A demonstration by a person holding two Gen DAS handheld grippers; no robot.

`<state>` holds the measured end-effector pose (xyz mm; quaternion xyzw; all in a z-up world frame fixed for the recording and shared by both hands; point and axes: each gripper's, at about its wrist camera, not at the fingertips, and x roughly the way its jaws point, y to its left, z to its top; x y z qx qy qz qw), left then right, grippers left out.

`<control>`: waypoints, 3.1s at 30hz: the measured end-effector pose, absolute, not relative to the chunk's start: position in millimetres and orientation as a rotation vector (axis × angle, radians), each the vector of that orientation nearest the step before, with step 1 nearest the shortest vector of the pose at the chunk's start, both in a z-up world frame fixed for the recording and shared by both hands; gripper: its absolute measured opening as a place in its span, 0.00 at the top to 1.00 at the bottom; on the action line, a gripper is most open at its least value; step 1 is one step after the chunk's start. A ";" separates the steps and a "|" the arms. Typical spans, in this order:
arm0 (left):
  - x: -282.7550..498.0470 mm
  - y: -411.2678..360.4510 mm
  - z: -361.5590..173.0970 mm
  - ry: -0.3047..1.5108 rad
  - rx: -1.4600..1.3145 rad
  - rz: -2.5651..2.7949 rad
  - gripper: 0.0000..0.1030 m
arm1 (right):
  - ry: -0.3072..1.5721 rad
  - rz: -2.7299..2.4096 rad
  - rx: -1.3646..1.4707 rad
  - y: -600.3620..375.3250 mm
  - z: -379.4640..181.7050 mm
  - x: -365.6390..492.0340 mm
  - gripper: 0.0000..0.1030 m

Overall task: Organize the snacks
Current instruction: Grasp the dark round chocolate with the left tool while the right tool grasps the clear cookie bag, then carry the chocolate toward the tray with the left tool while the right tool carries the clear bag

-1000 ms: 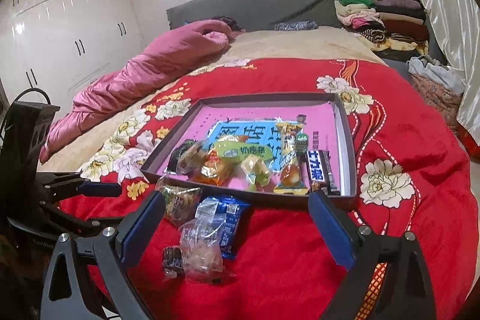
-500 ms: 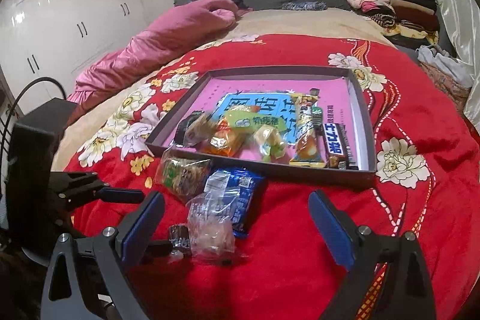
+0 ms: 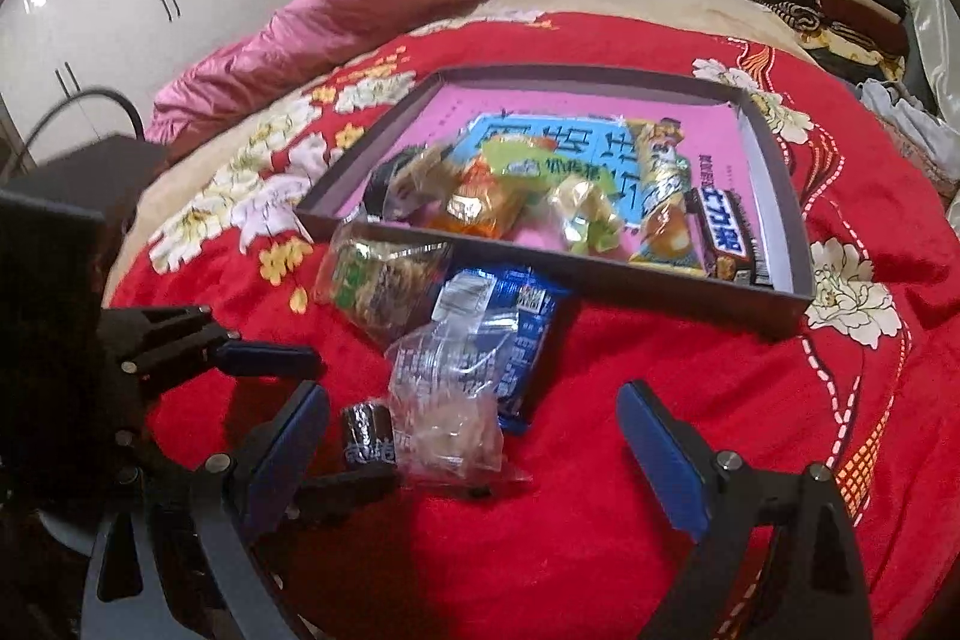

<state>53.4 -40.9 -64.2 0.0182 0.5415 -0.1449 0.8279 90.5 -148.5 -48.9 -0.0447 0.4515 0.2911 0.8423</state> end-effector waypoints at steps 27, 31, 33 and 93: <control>68.1 -48.1 -71.6 1.156 -0.019 -0.374 0.56 | 0.993 0.595 0.161 -195.1 -53.7 116.4 0.61; 66.8 -55.3 -76.0 1.166 0.012 -0.382 0.59 | 0.982 0.610 0.159 -193.1 -50.9 115.4 0.61; 67.2 -55.3 -75.9 1.163 0.010 -0.381 0.62 | 0.970 0.619 0.151 -191.2 -48.6 113.9 0.61; 99.4 50.6 14.5 0.909 -0.210 -0.105 0.65 | 0.631 0.552 0.197 -224.9 12.0 124.8 0.61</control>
